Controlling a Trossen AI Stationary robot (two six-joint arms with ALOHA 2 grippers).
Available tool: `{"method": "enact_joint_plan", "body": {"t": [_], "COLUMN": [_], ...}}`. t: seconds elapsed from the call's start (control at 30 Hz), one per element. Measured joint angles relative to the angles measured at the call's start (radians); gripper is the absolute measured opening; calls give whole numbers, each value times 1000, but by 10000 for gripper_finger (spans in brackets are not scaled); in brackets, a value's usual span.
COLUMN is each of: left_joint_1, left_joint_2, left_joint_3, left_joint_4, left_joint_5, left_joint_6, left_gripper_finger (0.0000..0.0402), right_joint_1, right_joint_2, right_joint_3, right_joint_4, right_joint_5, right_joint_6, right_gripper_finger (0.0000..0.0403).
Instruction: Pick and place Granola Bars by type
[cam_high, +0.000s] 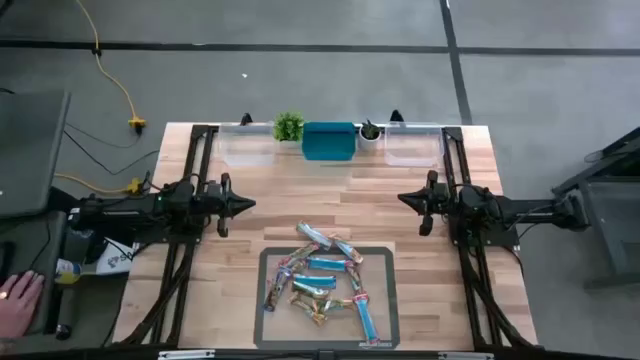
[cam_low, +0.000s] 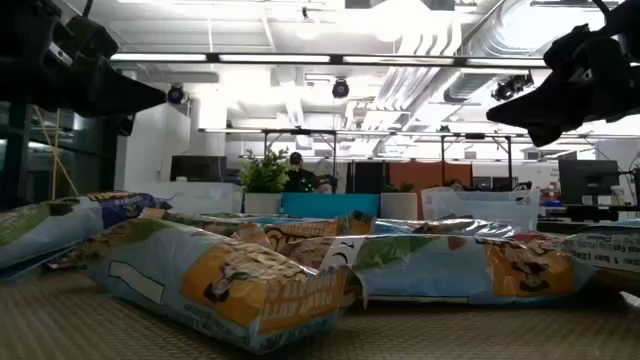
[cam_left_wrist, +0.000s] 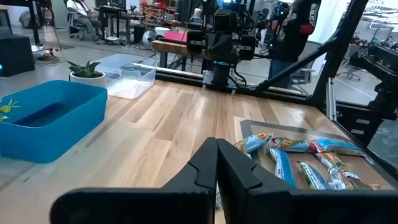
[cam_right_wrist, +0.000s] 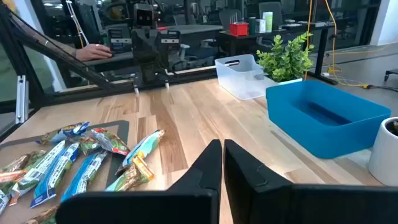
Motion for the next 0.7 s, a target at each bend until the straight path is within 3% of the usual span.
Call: {"method": "enact_joint_plan", "body": {"t": [0.7], "left_joint_1": [0], "left_joint_2": [0], "left_joint_3": [0], "left_joint_4": [0], "left_joint_5": [0], "left_joint_6": [0], "left_gripper_finger": [1], "right_joint_1": [0], "right_joint_2": [0], "right_joint_3": [0], "right_joint_4": [0], "right_joint_5": [0], "right_joint_6": [0], "right_gripper_finger": [0]}}
